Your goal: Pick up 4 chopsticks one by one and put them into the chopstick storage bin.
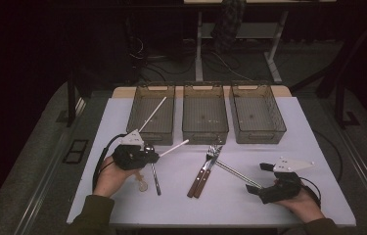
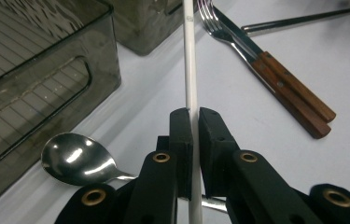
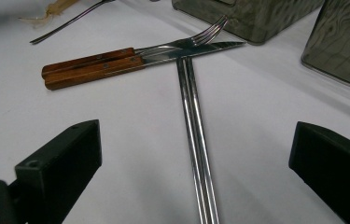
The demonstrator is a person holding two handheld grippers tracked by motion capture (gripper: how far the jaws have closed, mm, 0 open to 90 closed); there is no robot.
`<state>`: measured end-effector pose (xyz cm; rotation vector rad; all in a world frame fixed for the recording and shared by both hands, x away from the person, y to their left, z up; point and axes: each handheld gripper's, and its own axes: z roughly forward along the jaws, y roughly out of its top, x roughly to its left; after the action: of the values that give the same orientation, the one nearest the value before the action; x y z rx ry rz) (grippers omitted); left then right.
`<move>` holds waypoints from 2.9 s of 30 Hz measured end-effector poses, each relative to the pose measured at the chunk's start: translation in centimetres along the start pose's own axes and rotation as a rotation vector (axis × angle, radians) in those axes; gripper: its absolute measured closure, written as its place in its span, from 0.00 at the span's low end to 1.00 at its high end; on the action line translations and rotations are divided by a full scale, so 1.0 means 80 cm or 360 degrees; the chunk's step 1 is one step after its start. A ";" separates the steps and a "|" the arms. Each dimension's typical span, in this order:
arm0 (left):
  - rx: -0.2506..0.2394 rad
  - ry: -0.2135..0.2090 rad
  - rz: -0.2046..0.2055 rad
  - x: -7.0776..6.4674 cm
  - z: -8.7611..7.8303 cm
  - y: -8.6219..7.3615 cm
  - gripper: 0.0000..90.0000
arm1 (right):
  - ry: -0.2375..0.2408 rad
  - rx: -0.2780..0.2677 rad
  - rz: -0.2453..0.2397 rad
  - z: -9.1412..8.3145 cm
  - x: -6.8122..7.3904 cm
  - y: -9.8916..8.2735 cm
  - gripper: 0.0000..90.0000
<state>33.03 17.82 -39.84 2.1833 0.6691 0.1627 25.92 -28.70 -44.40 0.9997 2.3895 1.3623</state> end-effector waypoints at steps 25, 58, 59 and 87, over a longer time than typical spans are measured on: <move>-0.0100 0.0077 -0.0119 0.020 -0.015 0.027 0.93 | -0.0009 -0.0020 0.0032 -0.001 -0.006 0.000 0.02; -0.0064 0.0199 -0.0236 0.084 -0.001 0.096 0.93 | -0.0024 -0.0083 0.0086 -0.007 -0.008 0.002 0.02; -0.0065 0.0202 -0.0241 0.086 0.000 0.097 0.93 | -0.0023 -0.0084 0.0085 -0.007 -0.009 0.002 0.03; -0.0085 0.0369 -0.0382 0.159 0.029 0.129 0.93 | -0.0031 -0.0090 0.0130 -0.009 -0.010 -0.002 0.02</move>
<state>48.81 17.46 -34.99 2.0313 1.0385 0.3067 26.11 -29.73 -44.23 1.1014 2.3064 1.4326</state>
